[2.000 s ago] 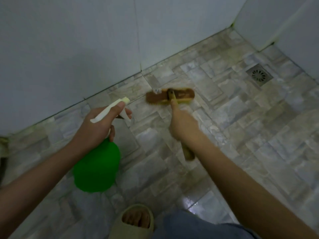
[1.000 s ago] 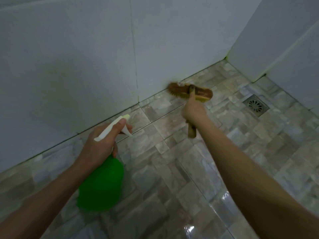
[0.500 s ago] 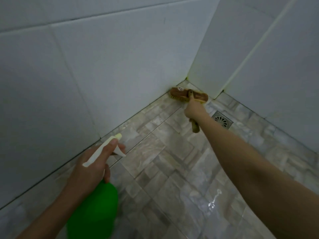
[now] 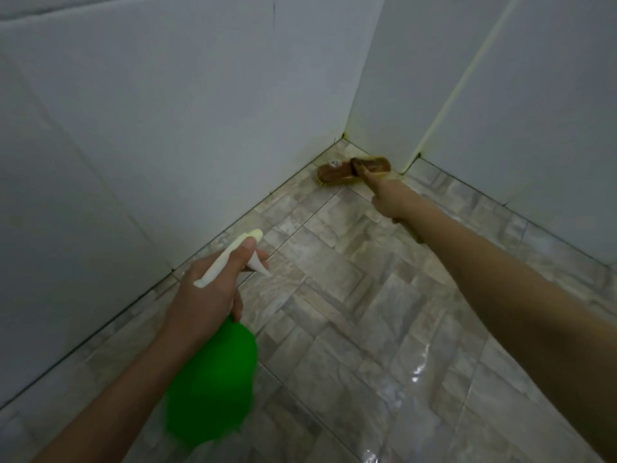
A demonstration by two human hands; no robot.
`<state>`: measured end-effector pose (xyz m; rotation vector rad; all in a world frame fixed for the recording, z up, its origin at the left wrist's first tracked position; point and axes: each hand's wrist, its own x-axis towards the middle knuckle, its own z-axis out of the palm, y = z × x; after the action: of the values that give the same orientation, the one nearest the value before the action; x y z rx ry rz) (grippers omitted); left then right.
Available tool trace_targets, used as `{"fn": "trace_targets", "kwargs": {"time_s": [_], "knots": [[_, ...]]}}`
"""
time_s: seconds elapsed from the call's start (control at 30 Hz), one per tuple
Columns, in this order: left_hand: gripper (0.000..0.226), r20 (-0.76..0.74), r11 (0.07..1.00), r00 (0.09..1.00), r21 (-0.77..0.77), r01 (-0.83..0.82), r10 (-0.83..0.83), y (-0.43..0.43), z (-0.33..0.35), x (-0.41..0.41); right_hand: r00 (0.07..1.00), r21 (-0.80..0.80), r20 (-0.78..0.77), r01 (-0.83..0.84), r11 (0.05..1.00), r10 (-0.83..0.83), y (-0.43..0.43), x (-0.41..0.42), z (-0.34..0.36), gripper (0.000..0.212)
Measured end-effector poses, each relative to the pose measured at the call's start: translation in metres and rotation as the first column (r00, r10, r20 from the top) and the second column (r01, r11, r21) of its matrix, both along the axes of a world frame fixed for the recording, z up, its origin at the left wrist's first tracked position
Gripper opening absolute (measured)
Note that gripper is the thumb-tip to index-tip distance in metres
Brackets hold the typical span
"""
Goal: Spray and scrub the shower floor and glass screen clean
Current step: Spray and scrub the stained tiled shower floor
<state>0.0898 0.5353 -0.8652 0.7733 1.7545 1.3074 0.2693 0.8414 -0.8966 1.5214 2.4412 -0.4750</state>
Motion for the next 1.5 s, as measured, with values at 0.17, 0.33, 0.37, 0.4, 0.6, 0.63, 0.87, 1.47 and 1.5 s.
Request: {"fn": "trace_targets", "kwargs": {"time_s": [0.17, 0.33, 0.37, 0.4, 0.6, 0.63, 0.87, 1.47, 1.5], "knots": [[0.031, 0.016, 1.0, 1.0, 0.007, 0.01, -0.01, 0.012, 0.005, 0.01, 0.991, -0.023, 0.082, -0.107, 0.994, 0.109, -0.001, 0.01, 0.012, 0.076], [0.037, -0.015, 1.0, 1.0, -0.026, 0.012, -0.012, 0.02, 0.003, 0.025, 0.989, 0.021, 0.028, -0.143, 0.989, 0.142, 0.02, 0.021, 0.002, 0.081], [0.041, -0.015, 0.999, 1.0, -0.027, 0.023, -0.023, 0.02, 0.005, 0.025, 0.99, 0.005, 0.048, -0.136, 0.991, 0.136, 0.006, 0.039, 0.009, 0.08], [0.043, -0.015, 0.999, 0.999, -0.028, 0.035, -0.036, 0.02, 0.007, 0.027, 0.99, -0.009, 0.071, -0.123, 0.992, 0.123, -0.011, 0.06, 0.014, 0.078], [0.052, -0.016, 0.997, 0.997, -0.028, 0.073, -0.074, 0.035, 0.01, 0.043, 0.995, 0.006, 0.09, -0.042, 0.999, 0.041, -0.003, 0.096, 0.016, 0.075], [0.051, -0.032, 0.996, 0.996, -0.028, 0.083, -0.084, 0.036, 0.009, 0.048, 0.999, 0.033, 0.053, -0.003, 0.999, 0.001, 0.007, 0.091, 0.01, 0.078], [0.051, -0.003, 0.99, 0.991, -0.043, 0.135, -0.135, 0.035, 0.021, 0.066, 0.973, -0.059, 0.064, 0.225, 0.973, -0.221, -0.071, 0.168, -0.006, 0.077], [0.038, 0.024, 0.965, 0.965, -0.01, 0.262, -0.262, 0.017, 0.014, 0.11, 0.931, -0.022, 0.042, 0.364, 0.931, -0.363, -0.077, 0.204, 0.005, 0.083], [0.035, 0.028, 0.965, 0.965, -0.01, 0.263, -0.263, 0.015, 0.014, 0.111, 0.927, -0.033, 0.045, 0.374, 0.927, -0.373, -0.109, 0.214, 0.009, 0.083]]}}
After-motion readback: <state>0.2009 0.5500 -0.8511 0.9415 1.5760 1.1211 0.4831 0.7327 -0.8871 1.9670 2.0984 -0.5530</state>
